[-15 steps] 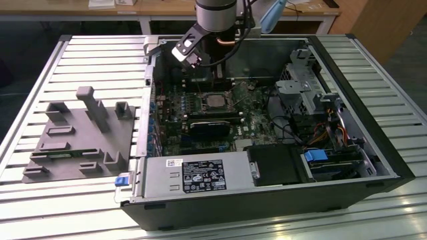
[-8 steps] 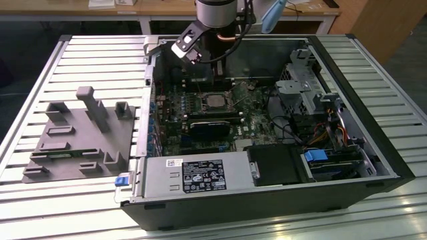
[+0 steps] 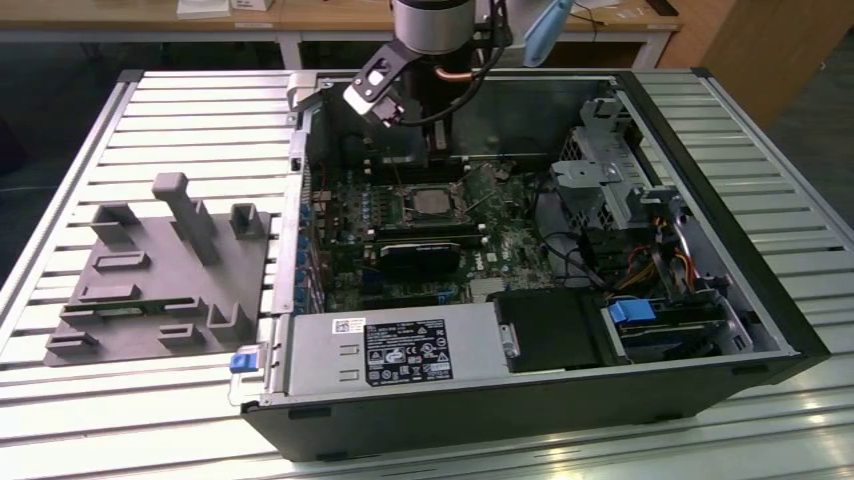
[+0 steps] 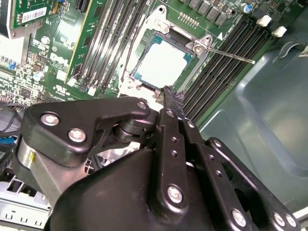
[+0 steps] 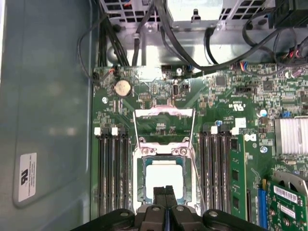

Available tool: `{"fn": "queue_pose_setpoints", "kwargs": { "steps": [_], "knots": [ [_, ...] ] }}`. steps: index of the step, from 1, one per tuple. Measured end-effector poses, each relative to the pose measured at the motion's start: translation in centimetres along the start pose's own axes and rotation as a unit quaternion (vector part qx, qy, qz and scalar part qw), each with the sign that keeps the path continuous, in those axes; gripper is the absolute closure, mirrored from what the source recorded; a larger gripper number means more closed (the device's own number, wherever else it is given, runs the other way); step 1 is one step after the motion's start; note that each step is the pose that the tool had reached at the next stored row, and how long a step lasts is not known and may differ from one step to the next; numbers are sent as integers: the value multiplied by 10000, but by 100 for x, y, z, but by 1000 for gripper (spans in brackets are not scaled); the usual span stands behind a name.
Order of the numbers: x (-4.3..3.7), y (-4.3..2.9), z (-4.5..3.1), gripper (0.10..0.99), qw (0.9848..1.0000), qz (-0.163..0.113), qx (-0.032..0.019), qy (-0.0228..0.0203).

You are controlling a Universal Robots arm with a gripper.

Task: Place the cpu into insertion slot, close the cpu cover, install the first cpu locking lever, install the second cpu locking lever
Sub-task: 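Close the cpu cover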

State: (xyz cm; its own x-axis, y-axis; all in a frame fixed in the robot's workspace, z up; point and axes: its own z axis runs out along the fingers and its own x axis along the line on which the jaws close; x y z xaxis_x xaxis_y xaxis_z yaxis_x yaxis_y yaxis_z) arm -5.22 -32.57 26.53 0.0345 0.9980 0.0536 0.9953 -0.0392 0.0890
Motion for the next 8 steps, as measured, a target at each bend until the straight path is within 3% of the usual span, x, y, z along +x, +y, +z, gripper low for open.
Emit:
{"fn": "queue_pose_setpoints", "kwargs": {
  "steps": [8],
  "knots": [
    [4,115,11,980,10000,0,-1,1]
  ]
}}
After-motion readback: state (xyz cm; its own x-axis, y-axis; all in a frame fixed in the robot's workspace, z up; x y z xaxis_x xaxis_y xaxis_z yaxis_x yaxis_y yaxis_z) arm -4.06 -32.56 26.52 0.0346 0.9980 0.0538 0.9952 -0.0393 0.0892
